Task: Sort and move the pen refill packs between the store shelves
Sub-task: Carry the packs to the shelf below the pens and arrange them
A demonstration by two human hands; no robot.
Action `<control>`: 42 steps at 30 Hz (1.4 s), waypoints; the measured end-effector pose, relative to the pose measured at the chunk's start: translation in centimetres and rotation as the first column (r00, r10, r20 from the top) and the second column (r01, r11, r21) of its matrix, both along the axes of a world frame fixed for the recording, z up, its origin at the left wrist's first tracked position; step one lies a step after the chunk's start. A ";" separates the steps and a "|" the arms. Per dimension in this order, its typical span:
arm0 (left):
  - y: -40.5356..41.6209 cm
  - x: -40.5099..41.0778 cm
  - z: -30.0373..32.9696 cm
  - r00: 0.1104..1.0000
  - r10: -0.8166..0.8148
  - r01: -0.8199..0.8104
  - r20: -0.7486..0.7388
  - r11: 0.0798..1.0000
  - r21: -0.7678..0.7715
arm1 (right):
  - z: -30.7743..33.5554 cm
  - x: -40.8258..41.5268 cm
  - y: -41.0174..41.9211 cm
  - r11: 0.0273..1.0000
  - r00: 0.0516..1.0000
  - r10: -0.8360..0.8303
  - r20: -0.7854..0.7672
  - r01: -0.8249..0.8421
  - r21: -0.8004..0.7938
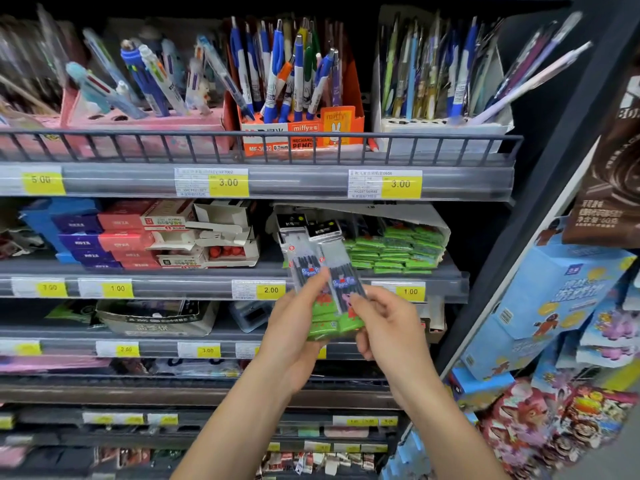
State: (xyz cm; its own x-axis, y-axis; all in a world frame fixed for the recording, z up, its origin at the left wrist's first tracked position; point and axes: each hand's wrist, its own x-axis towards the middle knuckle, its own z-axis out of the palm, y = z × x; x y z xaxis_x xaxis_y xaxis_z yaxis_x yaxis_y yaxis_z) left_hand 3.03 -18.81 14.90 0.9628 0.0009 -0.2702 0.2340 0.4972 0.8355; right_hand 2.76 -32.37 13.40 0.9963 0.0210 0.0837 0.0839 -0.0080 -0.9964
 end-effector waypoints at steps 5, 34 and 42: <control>0.0 -0.5 -0.1 1.000 -0.008 0.009 0.009 0.997 -0.074 | 0.8 0.3 0.3 0.976 0.998 0.016 -0.060 -0.002 0.218; 0.4 0.2 -0.2 0.994 0.108 -0.112 -0.031 0.976 -0.185 | 5.4 7.2 -1.1 0.895 0.915 -0.067 -0.399 0.232 0.381; 1.1 0.5 -0.3 0.992 0.117 -0.122 -0.040 0.975 -0.185 | 4.1 6.6 -0.3 0.721 0.916 -0.190 -0.354 0.375 0.583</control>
